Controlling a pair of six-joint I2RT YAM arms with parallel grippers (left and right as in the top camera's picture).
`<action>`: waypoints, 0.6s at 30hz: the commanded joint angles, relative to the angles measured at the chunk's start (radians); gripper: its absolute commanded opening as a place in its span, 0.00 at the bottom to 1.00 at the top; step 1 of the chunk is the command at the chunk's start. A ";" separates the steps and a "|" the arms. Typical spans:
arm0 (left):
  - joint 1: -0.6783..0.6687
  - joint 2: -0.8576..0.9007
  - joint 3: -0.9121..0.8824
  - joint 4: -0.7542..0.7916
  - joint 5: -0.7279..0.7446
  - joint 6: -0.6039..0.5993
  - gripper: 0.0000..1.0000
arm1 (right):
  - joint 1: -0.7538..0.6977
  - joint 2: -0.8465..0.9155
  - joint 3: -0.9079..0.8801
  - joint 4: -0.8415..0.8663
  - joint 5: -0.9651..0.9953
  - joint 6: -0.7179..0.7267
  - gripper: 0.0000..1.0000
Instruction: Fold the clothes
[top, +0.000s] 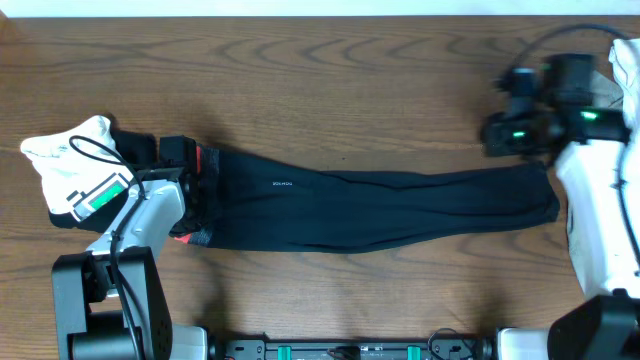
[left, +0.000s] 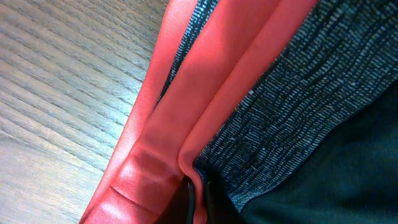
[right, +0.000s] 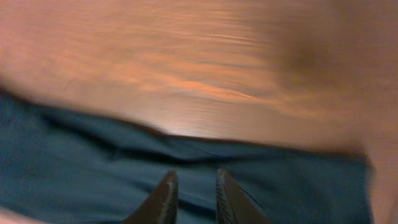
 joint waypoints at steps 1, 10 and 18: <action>0.013 0.052 -0.061 -0.033 -0.038 0.020 0.06 | 0.126 0.057 -0.004 -0.003 -0.050 -0.217 0.12; 0.013 0.052 -0.061 -0.033 -0.037 0.020 0.06 | 0.378 0.254 -0.004 -0.006 0.022 -0.305 0.14; 0.013 0.052 -0.061 -0.027 -0.038 0.020 0.06 | 0.449 0.365 -0.004 -0.024 0.041 -0.304 0.40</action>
